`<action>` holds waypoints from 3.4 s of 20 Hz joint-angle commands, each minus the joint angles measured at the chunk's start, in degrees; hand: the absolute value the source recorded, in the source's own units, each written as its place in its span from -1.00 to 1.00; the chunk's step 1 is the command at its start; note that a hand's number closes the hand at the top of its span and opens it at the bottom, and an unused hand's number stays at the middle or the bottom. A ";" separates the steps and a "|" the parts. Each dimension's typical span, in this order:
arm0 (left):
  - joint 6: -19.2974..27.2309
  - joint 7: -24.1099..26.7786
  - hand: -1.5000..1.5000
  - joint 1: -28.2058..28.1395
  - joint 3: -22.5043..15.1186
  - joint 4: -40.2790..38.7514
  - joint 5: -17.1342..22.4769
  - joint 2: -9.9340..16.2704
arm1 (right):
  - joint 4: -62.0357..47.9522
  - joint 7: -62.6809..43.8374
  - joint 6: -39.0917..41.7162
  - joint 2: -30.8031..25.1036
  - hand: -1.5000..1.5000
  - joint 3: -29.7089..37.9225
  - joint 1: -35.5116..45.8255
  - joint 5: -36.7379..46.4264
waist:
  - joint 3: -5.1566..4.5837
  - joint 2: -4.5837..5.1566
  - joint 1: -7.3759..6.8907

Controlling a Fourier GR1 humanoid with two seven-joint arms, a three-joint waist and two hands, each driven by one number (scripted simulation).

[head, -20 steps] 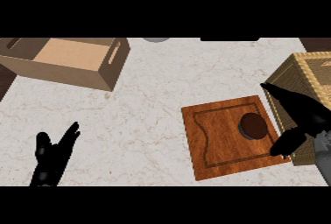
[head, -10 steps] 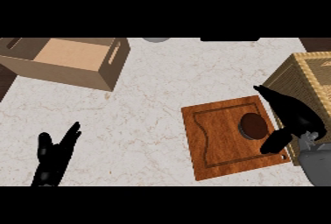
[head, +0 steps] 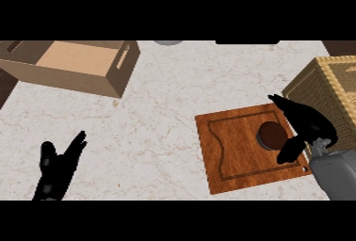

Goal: Pick the cupcake from the cutting board and place it in the basket

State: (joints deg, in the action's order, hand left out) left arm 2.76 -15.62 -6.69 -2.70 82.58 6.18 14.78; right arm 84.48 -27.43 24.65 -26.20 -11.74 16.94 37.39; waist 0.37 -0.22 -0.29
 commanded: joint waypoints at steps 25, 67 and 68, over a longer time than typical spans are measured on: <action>-3.55 -0.72 0.00 -2.83 2.31 0.50 -2.64 -2.91 | -13.21 12.19 -5.91 3.64 1.00 -0.54 2.88 15.67 | -0.35 0.26 -0.23; -3.68 -1.25 0.00 -3.04 5.80 0.64 -3.05 -3.95 | 63.21 -10.59 -13.65 15.35 1.00 16.79 -20.57 -7.35 | -0.50 -0.14 2.07; -4.49 -1.21 0.00 -2.79 4.63 0.73 -3.37 -4.18 | 60.12 -12.00 -11.70 14.15 1.00 19.57 -16.80 -9.15 | -0.46 0.05 1.40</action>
State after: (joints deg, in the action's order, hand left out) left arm -1.62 -15.42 -9.67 2.96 85.09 3.09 11.48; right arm 135.04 -31.87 7.08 -10.77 0.14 -4.35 41.44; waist 0.26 -0.47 1.36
